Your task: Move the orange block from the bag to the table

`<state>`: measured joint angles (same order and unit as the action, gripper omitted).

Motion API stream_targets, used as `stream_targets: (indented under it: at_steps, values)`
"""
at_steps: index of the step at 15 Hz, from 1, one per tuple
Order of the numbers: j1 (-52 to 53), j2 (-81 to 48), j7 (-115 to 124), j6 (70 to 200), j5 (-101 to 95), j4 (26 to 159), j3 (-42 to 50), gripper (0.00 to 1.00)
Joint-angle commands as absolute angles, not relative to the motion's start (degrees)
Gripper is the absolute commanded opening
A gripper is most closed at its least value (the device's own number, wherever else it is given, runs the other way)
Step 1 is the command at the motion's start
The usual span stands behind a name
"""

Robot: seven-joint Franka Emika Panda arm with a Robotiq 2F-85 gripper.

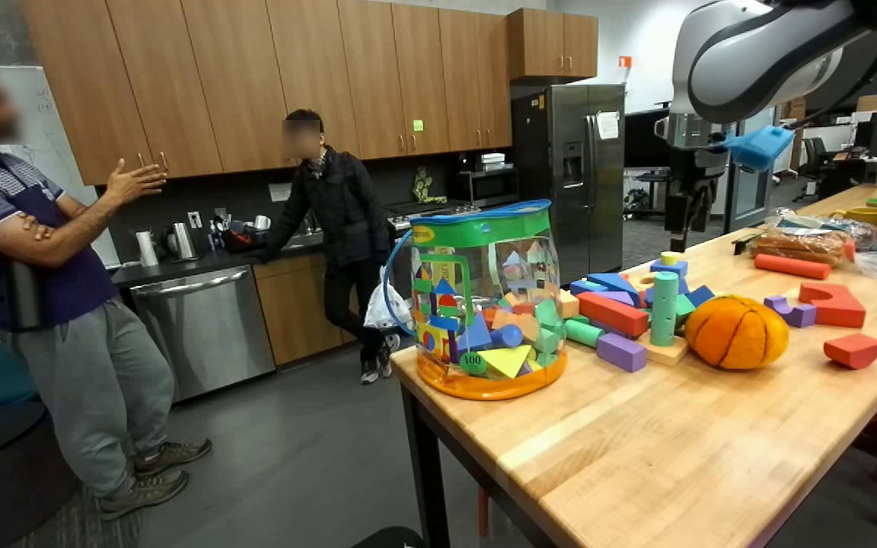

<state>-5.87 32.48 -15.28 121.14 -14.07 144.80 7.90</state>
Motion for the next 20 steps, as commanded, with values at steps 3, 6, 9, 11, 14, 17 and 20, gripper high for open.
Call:
stream_targets:
  at_steps: [3,6,9,11,14,17,20]
  values:
    - [-5.8,32.5,-15.3,121.0,-14.1,144.7,8.0,1.0]
    - [-5.8,32.5,-15.3,121.0,-14.1,144.7,8.0,1.0]
    - [-5.8,32.5,-15.3,121.0,-14.1,144.7,8.0,1.0]
    - [-5.8,32.5,-15.3,121.0,-14.1,144.7,8.0,1.0]
    - [-5.7,32.2,-15.4,120.4,-14.1,144.0,7.8,1.0]
    - [-5.7,31.8,-15.2,120.4,-14.4,143.1,7.6,1.0]
    - [-5.9,31.1,-15.5,119.4,-15.4,139.9,7.0,1.0]
